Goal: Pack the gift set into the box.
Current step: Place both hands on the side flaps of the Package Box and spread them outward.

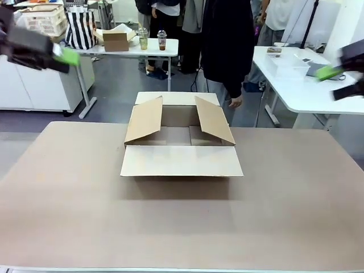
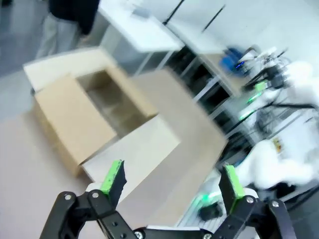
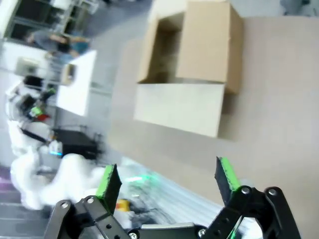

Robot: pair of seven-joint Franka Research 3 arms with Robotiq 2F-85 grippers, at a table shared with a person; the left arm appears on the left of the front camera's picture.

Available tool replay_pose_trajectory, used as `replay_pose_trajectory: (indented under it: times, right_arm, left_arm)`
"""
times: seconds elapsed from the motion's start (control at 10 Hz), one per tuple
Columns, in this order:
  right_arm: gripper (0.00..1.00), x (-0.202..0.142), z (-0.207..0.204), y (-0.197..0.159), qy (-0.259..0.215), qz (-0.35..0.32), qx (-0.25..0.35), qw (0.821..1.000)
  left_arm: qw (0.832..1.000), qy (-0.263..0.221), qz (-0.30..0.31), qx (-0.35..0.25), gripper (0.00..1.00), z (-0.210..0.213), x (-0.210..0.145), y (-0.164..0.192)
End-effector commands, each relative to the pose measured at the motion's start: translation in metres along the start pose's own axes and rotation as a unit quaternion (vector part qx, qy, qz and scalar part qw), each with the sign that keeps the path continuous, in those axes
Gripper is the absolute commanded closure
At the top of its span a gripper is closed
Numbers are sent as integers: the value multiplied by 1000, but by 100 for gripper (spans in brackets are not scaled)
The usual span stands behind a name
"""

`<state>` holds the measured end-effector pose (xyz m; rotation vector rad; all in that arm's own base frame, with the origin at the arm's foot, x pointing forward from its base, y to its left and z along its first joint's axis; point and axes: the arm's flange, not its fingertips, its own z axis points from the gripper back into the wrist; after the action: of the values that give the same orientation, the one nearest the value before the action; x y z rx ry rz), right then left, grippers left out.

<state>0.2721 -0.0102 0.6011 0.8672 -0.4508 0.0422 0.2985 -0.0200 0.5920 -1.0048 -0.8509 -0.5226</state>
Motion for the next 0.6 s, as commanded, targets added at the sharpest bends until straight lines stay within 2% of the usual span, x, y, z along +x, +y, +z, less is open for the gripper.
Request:
replay_pose_trajectory:
  times: [0.0, 0.1, 0.2, 0.5]
  right_arm:
    - [0, -2, 16, -40, -93, -224, 174, 955]
    - [0, -8, 9, -47, -120, -222, 168, 953]
    - [0, 0, 20, -23, -16, -63, 56, 996]
    - [0, 0, 20, -23, -16, -63, 56, 996]
  left_arm:
    - [970, -161, 113, -142, 0, 15, -71, 14]
    - [972, -166, 146, -76, 0, 17, -76, 17]
    - [996, -59, 42, -49, 0, 27, -1, 17]
    - [996, -59, 42, -49, 0, 27, -1, 17]
